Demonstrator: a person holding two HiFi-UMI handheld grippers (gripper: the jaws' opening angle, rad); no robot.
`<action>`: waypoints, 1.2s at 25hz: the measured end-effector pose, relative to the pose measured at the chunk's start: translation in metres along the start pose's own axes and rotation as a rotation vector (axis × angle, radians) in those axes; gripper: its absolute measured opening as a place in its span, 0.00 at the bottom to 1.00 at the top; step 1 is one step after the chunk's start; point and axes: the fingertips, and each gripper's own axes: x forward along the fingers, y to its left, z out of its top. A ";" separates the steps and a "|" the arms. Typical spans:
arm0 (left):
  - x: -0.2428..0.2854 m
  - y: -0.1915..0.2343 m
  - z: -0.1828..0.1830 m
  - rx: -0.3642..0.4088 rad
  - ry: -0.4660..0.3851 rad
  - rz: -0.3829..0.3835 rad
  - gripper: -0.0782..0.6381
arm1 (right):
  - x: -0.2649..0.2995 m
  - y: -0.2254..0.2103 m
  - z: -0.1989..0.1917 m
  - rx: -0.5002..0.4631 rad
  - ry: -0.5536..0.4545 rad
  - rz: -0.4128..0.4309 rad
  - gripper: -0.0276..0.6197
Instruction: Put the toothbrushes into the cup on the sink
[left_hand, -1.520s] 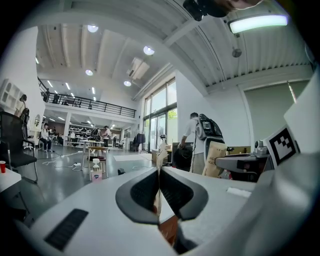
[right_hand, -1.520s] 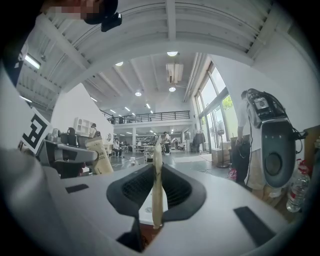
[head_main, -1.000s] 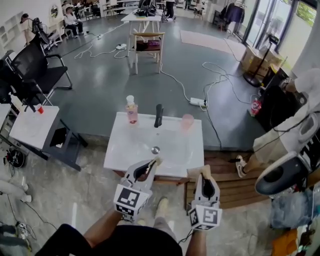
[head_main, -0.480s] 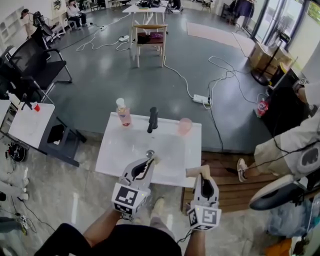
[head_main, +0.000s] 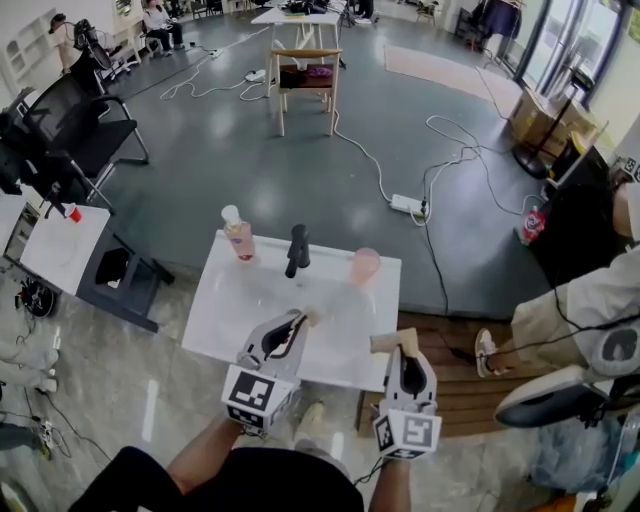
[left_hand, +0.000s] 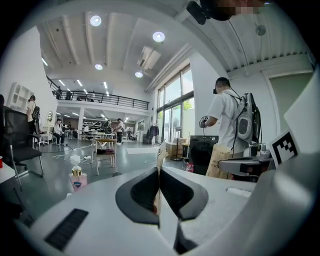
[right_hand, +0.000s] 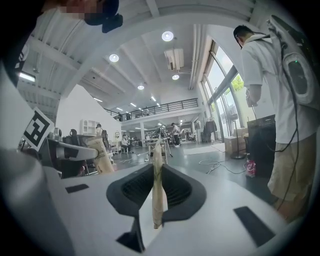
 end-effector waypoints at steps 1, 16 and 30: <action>0.004 -0.001 0.003 0.000 -0.002 0.004 0.12 | 0.004 -0.003 0.002 0.000 -0.003 0.005 0.12; 0.042 0.003 0.022 -0.002 -0.027 0.053 0.12 | 0.049 -0.032 0.024 -0.004 -0.045 0.053 0.12; 0.086 0.040 0.025 -0.007 -0.034 0.058 0.12 | 0.106 -0.037 0.034 -0.012 -0.068 0.059 0.12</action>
